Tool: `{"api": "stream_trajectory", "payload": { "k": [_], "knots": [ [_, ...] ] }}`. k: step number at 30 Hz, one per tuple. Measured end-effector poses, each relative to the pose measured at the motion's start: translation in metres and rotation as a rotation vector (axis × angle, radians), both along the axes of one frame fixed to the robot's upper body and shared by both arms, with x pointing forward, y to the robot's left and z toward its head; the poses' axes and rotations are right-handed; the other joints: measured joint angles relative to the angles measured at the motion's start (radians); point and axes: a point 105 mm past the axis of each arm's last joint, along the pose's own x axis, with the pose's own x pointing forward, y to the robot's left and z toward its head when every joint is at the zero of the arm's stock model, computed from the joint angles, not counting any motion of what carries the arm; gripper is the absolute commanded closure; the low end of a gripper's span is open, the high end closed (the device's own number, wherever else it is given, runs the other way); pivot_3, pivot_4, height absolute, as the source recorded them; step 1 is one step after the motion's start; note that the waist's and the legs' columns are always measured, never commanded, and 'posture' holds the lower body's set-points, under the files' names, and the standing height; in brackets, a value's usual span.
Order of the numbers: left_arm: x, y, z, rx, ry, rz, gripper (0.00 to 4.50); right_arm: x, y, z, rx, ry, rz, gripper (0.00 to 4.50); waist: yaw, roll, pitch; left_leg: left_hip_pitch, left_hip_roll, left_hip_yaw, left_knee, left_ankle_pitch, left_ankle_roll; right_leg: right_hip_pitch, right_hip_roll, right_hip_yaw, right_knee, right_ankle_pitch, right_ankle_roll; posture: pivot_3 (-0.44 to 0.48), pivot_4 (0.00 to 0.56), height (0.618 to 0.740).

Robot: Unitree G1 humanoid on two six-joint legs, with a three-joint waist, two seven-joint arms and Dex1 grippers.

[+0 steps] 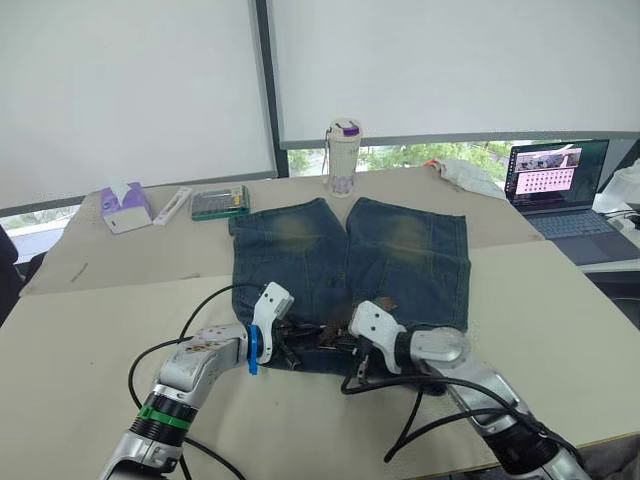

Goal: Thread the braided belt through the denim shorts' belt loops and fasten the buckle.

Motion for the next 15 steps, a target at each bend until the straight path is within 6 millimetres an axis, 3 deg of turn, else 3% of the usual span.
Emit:
{"api": "stream_trajectory", "payload": {
  "k": [4, 7, 12, 15],
  "knots": [
    [0.002, 0.008, 0.002, -0.034, 0.002, 0.033, 4.46, -0.015, -0.024, -0.005, 0.052, 0.123, -0.067, 4.5, -0.001, -0.001, 0.002, -0.002, 0.0, 0.0, 0.0, -0.002, 0.003, -0.002, 0.0, 0.0, 0.0, 0.0, 0.0, 0.0, 0.15, 0.74],
    [0.004, 0.014, 0.013, -0.164, 0.056, 0.074, 4.46, -0.017, -0.036, 0.008, 0.12, 0.135, -0.131, 4.5, -0.006, -0.001, 0.007, -0.004, 0.001, 0.0, 0.001, -0.002, 0.003, -0.005, 0.001, 0.0, 0.001, 0.001, -0.001, 0.0, 0.15, 0.74],
    [0.02, 0.025, 0.055, -0.335, 0.046, 0.124, 4.46, -0.026, -0.035, 0.037, 0.255, 0.09, -0.148, 4.5, -0.006, -0.002, 0.011, -0.005, 0.002, -0.003, 0.0, -0.001, 0.003, -0.004, 0.0, -0.003, 0.0, 0.001, -0.001, 0.0, 0.15, 0.74],
    [0.025, 0.021, 0.062, -0.339, 0.027, 0.125, 4.46, -0.033, -0.028, 0.046, 0.313, 0.074, -0.135, 4.5, -0.004, -0.002, 0.011, -0.005, 0.0, -0.002, 0.001, 0.001, -0.002, -0.004, 0.0, -0.003, 0.0, 0.001, -0.001, 0.0, 0.15, 0.74]
  ]
}}
